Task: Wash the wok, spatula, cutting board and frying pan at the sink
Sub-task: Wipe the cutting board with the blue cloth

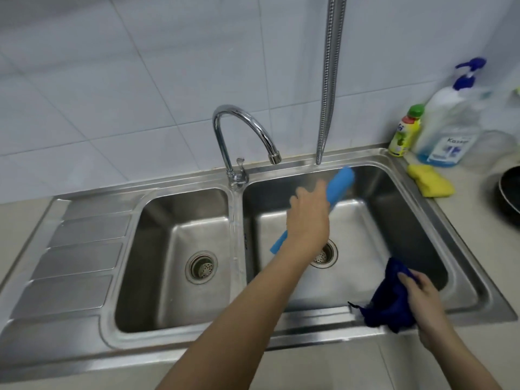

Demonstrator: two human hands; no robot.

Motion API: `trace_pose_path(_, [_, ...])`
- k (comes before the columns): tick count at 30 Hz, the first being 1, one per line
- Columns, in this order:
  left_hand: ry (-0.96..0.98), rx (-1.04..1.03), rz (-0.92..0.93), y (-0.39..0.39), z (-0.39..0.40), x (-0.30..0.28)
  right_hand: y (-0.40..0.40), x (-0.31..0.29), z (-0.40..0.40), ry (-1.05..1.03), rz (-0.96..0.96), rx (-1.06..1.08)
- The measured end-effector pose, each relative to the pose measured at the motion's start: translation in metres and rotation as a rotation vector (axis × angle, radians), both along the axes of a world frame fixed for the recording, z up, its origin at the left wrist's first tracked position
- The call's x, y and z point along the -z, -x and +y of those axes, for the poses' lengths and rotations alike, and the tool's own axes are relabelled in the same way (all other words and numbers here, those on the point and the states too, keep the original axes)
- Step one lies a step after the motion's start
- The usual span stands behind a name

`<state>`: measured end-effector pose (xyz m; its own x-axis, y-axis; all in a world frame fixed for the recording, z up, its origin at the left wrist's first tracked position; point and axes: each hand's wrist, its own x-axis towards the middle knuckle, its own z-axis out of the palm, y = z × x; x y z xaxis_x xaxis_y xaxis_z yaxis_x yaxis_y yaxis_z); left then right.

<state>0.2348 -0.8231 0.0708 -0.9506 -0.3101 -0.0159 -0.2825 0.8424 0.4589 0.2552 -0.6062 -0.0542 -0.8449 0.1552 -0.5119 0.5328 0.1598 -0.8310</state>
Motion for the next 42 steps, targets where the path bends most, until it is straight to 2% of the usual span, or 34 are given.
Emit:
trace_pose_path(5, [-0.048, -0.159, -0.062, 0.005, -0.040, 0.000, -0.007, -0.006, -0.011, 0.065, 0.006, -0.052])
trace_pose_path(10, [-0.168, -0.395, -0.041, -0.016, -0.102, 0.011, -0.003, -0.007, -0.034, 0.056, 0.023, -0.134])
trace_pose_path(15, [-0.106, -0.511, -0.014, -0.066, -0.130, 0.052, -0.007, -0.003, -0.082, 0.050, 0.088, -0.263])
trace_pose_path(19, [-0.073, -0.586, -0.108, -0.086, -0.133, 0.086, -0.014, 0.005, -0.124, 0.032, 0.160, -0.398])
trace_pose_path(22, [-0.051, -0.594, -0.129, -0.091, -0.131, 0.109, -0.018, 0.018, -0.151, -0.027, 0.233, -0.481])
trace_pose_path(26, [-0.120, -0.620, -0.106, -0.091, -0.130, 0.133, -0.026, 0.035, -0.182, -0.155, 0.296, -0.557])
trace_pose_path(31, [-0.141, -0.601, -0.060, -0.083, -0.129, 0.154, -0.047, 0.047, -0.218, -0.149, 0.406, -0.627])
trace_pose_path(36, [-0.147, -0.538, -0.032, -0.077, -0.123, 0.169, -0.058, 0.065, -0.231, -0.427, 0.498, -0.682])
trace_pose_path(39, [-0.022, -0.421, -0.044, -0.075, -0.120, 0.177, -0.057, 0.068, -0.236, -0.628, 0.491, -0.745])
trace_pose_path(42, [0.087, -0.384, -0.052, -0.073, -0.117, 0.186, -0.052, 0.068, -0.239, -0.672, 0.428, -0.824])
